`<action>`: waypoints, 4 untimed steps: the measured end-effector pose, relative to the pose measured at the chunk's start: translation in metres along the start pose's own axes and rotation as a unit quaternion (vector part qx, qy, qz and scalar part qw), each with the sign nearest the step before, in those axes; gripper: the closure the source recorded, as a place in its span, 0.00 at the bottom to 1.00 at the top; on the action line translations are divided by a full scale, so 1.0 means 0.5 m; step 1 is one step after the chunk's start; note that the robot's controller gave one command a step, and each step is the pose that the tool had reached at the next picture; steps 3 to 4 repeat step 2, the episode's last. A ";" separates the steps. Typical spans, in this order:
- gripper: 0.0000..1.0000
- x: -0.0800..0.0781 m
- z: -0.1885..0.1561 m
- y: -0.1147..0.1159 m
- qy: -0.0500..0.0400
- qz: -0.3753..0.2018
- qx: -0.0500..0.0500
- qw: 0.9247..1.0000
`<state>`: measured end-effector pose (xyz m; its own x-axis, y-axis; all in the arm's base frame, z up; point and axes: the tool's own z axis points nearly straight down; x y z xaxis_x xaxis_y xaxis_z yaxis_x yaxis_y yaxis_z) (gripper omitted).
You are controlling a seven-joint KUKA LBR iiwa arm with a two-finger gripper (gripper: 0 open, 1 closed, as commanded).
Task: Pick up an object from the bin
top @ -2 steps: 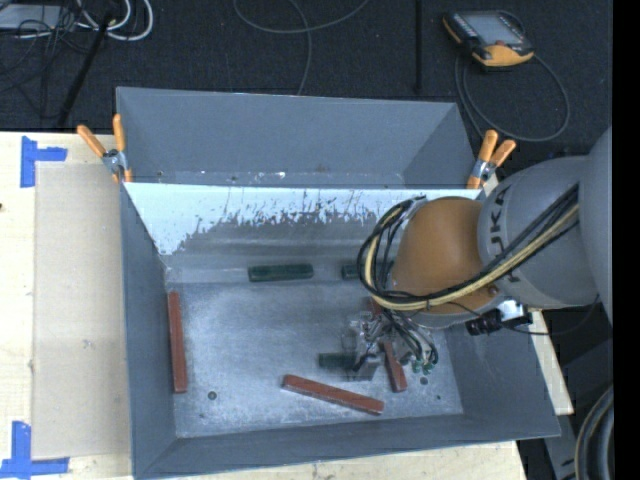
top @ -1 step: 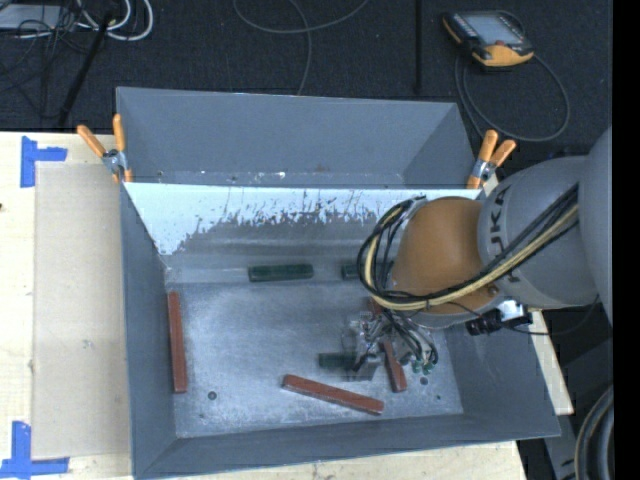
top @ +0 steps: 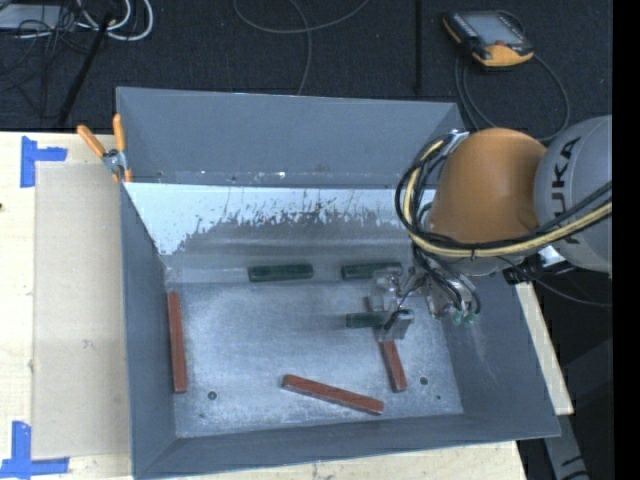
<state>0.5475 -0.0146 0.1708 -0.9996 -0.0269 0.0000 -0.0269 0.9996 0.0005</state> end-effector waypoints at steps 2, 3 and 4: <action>1.00 0.071 -0.099 -0.085 0.000 0.025 0.000 1.000; 1.00 0.071 -0.099 -0.085 0.000 0.025 0.000 1.000; 1.00 0.071 -0.099 -0.085 0.000 0.025 0.000 1.000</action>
Offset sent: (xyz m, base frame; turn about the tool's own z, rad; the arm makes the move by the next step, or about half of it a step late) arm -0.0347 -0.0429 0.0501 0.0466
